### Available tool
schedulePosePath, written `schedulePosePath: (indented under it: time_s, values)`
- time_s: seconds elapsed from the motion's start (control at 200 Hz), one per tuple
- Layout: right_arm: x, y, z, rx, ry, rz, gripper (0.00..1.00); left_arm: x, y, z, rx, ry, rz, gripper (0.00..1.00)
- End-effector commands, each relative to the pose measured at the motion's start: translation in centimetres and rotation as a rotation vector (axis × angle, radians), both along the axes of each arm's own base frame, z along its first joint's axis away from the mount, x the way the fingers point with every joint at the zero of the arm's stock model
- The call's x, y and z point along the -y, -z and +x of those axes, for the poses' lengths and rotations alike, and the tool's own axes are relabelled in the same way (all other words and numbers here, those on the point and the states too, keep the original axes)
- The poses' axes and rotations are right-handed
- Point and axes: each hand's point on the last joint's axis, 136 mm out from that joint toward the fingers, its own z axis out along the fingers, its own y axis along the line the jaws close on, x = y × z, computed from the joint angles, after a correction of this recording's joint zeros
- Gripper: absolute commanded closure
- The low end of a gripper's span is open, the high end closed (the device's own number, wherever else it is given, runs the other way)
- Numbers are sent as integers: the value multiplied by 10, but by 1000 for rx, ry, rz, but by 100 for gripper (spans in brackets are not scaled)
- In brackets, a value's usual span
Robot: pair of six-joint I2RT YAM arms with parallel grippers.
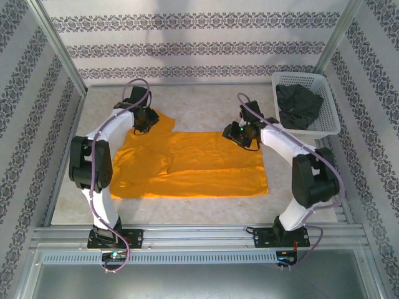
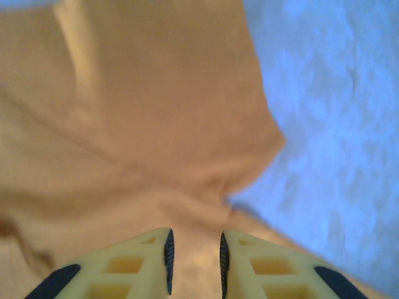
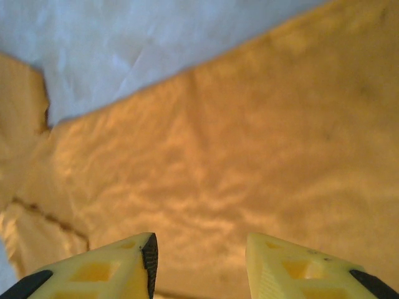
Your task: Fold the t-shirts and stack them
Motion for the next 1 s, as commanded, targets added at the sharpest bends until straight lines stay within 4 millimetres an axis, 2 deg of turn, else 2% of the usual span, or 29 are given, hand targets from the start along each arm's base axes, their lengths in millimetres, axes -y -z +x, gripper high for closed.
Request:
schedulePosePath:
  time_s: [0.0, 0.14, 0.265, 0.38, 0.49, 0.615, 0.769, 0.889, 0.994]
  values:
    - [21, 10, 16, -17, 16, -156, 57, -26, 9, 34, 64, 11, 91, 75]
    - [20, 7, 35, 7, -12, -168, 56, -42, 15, 76, 158, 21, 158, 76]
    - [21, 3, 38, 4, -28, -159, 56, -47, 27, 108, 215, 54, 217, 76]
    - [24, 1, 34, -2, -39, -159, 55, -48, 47, 127, 210, 67, 236, 72]
    - [27, 0, 29, -8, -51, -166, 55, -53, 62, 137, 183, 48, 260, 61]
    - [32, 0, 24, -16, -52, -169, 54, -63, 82, 130, 72, 3, 294, 56]
    - [41, 3, 27, -23, -34, -170, 54, -55, 105, 116, -73, 32, 280, 53]
    - [48, 7, 31, -35, -13, -187, 54, -41, 128, 92, -254, 84, 252, 59]
    - [63, 13, 30, -63, 36, -267, 54, -35, 138, 74, -345, 103, 245, 63]
